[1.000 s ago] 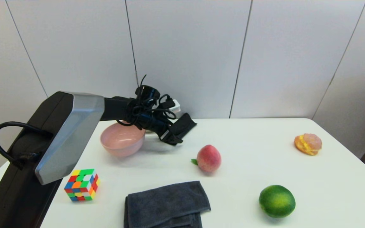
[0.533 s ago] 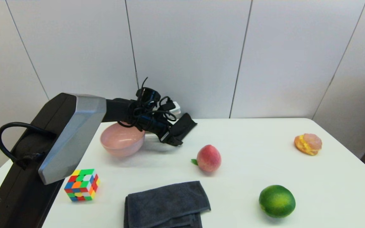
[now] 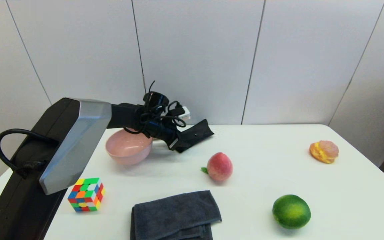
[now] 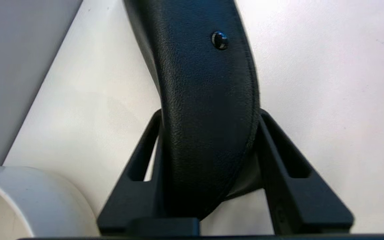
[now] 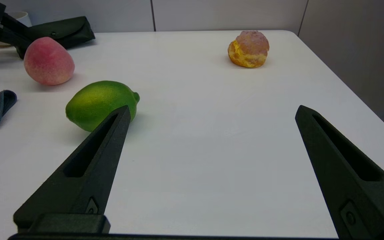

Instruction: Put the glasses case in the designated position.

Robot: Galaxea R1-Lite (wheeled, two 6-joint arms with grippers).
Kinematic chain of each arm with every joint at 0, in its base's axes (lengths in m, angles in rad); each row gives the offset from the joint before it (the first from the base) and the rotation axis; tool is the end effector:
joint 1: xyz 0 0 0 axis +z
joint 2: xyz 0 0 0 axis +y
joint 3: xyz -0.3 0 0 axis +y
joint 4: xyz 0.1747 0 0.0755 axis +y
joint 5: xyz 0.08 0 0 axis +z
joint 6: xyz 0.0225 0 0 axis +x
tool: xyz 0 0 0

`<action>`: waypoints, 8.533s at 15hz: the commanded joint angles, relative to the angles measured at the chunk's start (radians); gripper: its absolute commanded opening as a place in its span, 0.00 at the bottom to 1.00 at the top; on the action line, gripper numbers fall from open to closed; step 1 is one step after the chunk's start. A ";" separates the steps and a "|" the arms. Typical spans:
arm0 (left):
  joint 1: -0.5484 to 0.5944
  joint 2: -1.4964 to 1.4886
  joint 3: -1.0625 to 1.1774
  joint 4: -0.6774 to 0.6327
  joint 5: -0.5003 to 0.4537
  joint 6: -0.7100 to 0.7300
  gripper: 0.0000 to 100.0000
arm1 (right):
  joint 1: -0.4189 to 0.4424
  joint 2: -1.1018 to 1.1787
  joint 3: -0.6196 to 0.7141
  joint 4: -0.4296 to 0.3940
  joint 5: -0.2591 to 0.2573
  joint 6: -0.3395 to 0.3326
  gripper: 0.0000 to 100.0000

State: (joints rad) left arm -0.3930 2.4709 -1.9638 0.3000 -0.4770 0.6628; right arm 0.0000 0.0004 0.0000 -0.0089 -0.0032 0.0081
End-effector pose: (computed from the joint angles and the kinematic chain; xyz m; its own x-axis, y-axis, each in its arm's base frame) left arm 0.4520 -0.1986 0.0954 0.3917 -0.6594 -0.6417 0.9100 0.3808 0.1642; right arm -0.0228 -0.0001 0.0764 1.0000 -0.0032 0.0085 0.0031 1.0000 0.0081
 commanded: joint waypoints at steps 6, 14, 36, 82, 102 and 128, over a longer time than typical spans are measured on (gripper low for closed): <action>0.017 -0.024 0.003 -0.004 -0.003 0.003 0.00 | 0.000 0.001 0.000 0.000 0.000 0.001 1.00; 0.016 -0.170 0.057 -0.004 -0.011 -0.002 0.00 | 0.000 0.001 0.000 0.000 0.000 -0.002 1.00; 0.160 -0.929 0.569 0.128 -0.014 0.067 0.00 | 0.000 0.001 0.000 0.000 0.000 -0.002 1.00; 0.370 -1.124 1.059 0.228 0.525 -0.394 0.00 | 0.000 0.001 0.000 0.000 0.000 -0.002 1.00; 0.368 -1.152 1.091 0.225 0.494 -0.385 1.00 | 0.000 0.001 0.000 0.000 0.000 0.001 1.00; 0.422 -1.722 1.103 0.315 0.403 -0.009 1.00 | 0.002 0.001 0.000 0.000 0.000 0.001 1.00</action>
State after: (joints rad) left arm 0.0104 0.8345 -0.8740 0.5864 -0.0791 0.6364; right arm 0.0000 0.0004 0.0000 -0.0089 -0.0032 0.0072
